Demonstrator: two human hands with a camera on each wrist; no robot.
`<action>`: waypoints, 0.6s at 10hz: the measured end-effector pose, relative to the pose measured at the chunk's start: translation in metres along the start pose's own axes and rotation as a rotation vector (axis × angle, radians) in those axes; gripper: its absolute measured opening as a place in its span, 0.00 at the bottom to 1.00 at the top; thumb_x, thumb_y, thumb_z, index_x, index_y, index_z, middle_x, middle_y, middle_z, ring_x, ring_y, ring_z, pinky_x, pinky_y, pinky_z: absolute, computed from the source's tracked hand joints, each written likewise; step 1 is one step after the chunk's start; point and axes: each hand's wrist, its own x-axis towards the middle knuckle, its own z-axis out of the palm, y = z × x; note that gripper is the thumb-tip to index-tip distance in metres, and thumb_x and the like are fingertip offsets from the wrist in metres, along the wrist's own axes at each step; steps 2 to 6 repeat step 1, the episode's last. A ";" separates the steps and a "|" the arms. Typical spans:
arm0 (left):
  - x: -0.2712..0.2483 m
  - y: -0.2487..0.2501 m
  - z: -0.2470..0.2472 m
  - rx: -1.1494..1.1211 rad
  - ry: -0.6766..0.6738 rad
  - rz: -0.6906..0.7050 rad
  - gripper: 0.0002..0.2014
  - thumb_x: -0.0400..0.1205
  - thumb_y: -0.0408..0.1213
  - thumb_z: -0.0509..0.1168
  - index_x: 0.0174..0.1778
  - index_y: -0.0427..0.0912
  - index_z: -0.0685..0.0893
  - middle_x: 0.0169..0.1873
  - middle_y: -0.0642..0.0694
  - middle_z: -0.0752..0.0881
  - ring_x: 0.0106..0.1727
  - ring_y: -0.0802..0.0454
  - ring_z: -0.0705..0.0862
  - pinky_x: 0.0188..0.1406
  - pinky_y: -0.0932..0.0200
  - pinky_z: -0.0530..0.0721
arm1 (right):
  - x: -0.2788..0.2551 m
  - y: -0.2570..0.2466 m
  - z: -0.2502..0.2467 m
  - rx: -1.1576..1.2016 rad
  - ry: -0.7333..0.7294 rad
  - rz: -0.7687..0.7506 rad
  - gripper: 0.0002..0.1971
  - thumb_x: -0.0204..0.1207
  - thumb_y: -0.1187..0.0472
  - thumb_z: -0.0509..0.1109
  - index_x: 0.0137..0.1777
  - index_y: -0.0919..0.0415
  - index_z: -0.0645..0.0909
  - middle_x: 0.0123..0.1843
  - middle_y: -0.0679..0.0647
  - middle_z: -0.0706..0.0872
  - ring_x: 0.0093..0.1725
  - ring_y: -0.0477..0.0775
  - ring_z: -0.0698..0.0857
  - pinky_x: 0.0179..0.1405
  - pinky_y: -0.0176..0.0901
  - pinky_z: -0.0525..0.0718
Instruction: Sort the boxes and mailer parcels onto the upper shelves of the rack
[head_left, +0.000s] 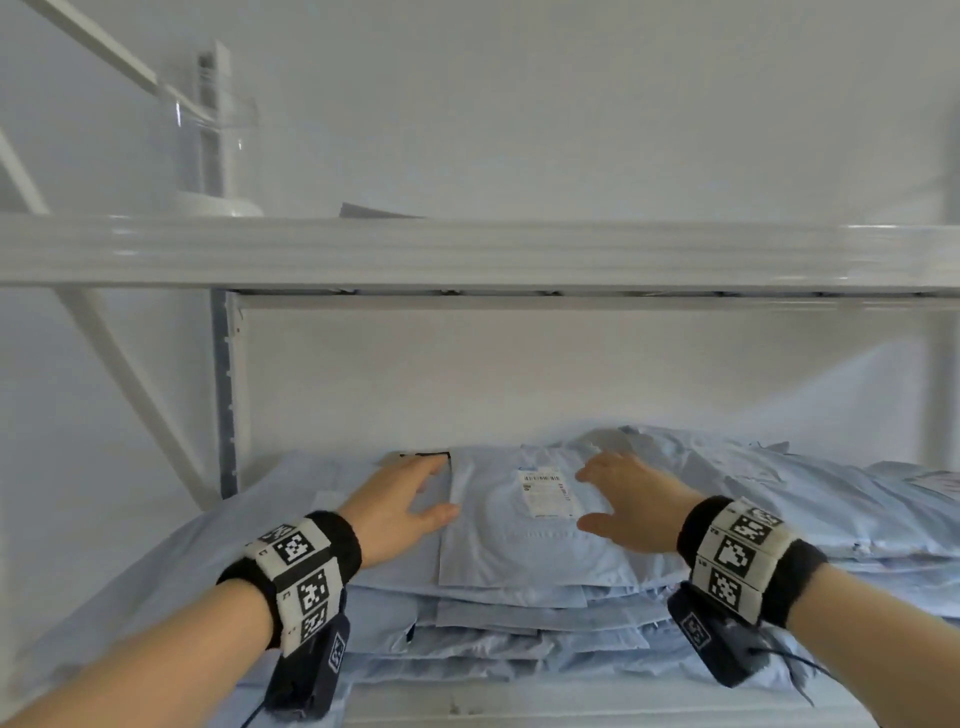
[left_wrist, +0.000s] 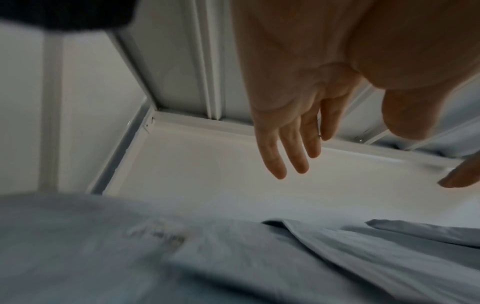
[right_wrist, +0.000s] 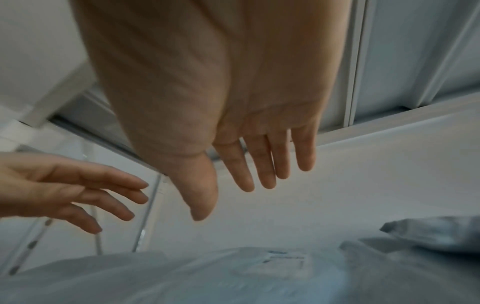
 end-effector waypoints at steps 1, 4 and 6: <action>-0.052 -0.008 0.018 -0.123 0.018 0.052 0.27 0.83 0.51 0.64 0.77 0.58 0.64 0.68 0.65 0.70 0.64 0.75 0.71 0.65 0.72 0.71 | -0.045 -0.029 0.026 0.079 0.169 -0.053 0.31 0.81 0.42 0.63 0.82 0.49 0.63 0.82 0.44 0.64 0.80 0.47 0.63 0.76 0.40 0.67; -0.052 -0.008 0.018 -0.123 0.018 0.052 0.27 0.83 0.51 0.64 0.77 0.58 0.64 0.68 0.65 0.70 0.64 0.75 0.71 0.65 0.72 0.71 | -0.045 -0.029 0.026 0.079 0.169 -0.053 0.31 0.81 0.42 0.63 0.82 0.49 0.63 0.82 0.44 0.64 0.80 0.47 0.63 0.76 0.40 0.67; -0.052 -0.008 0.018 -0.123 0.018 0.052 0.27 0.83 0.51 0.64 0.77 0.58 0.64 0.68 0.65 0.70 0.64 0.75 0.71 0.65 0.72 0.71 | -0.045 -0.029 0.026 0.079 0.169 -0.053 0.31 0.81 0.42 0.63 0.82 0.49 0.63 0.82 0.44 0.64 0.80 0.47 0.63 0.76 0.40 0.67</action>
